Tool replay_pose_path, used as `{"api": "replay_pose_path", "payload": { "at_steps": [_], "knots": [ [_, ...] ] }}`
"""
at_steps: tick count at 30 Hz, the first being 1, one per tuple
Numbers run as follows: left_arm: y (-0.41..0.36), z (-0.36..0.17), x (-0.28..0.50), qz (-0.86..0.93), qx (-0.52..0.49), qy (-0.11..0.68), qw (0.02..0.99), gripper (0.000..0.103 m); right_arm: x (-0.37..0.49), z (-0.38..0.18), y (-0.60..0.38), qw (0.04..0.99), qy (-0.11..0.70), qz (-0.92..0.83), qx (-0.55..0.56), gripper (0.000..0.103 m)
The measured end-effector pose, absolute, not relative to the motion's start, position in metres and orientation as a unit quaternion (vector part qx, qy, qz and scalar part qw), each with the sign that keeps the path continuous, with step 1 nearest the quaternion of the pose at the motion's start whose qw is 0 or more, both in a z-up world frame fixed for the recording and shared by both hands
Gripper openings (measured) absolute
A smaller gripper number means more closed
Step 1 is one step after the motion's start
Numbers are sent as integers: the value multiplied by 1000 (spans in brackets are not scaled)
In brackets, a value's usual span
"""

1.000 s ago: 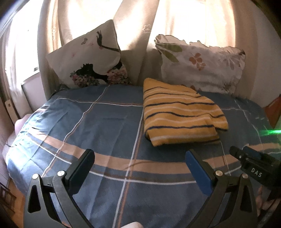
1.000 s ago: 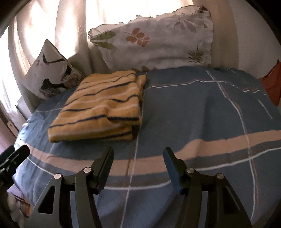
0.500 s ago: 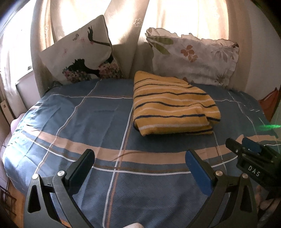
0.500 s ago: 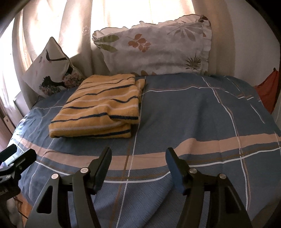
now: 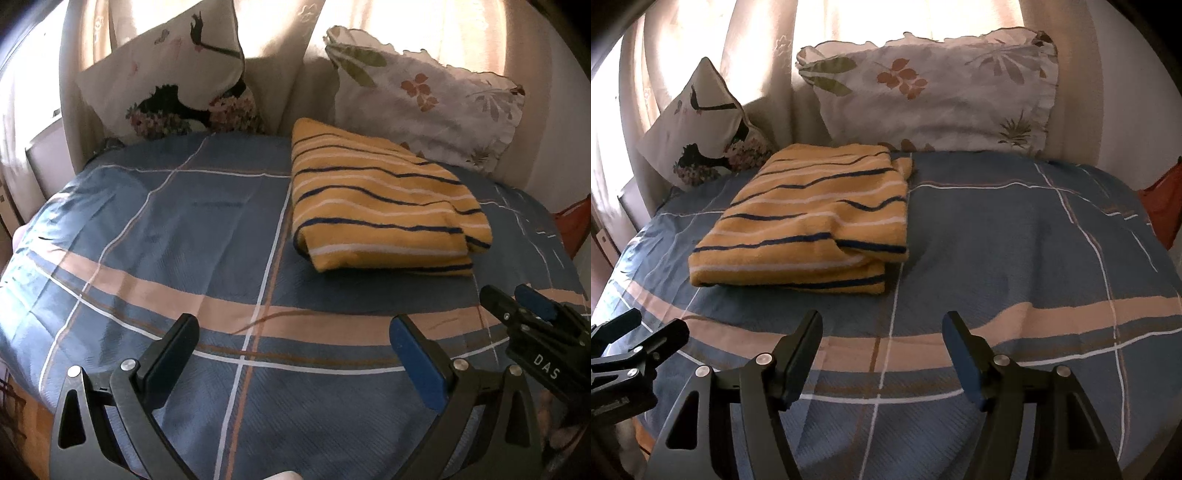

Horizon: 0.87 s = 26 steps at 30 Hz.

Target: Fold small clothes

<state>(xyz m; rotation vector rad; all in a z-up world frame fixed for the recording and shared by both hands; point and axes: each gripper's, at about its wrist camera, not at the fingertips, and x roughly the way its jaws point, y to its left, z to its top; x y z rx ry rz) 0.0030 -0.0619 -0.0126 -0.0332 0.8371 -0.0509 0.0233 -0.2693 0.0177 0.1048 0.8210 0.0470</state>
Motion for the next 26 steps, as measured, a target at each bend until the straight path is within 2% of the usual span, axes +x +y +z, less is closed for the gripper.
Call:
{"api": "replay_pose_path", "payload": {
  "at_steps": [26],
  "knots": [
    [-45,-28,18,-26,-34,426,904,103,41,5,-244,904,425,37,27,71]
  ]
}}
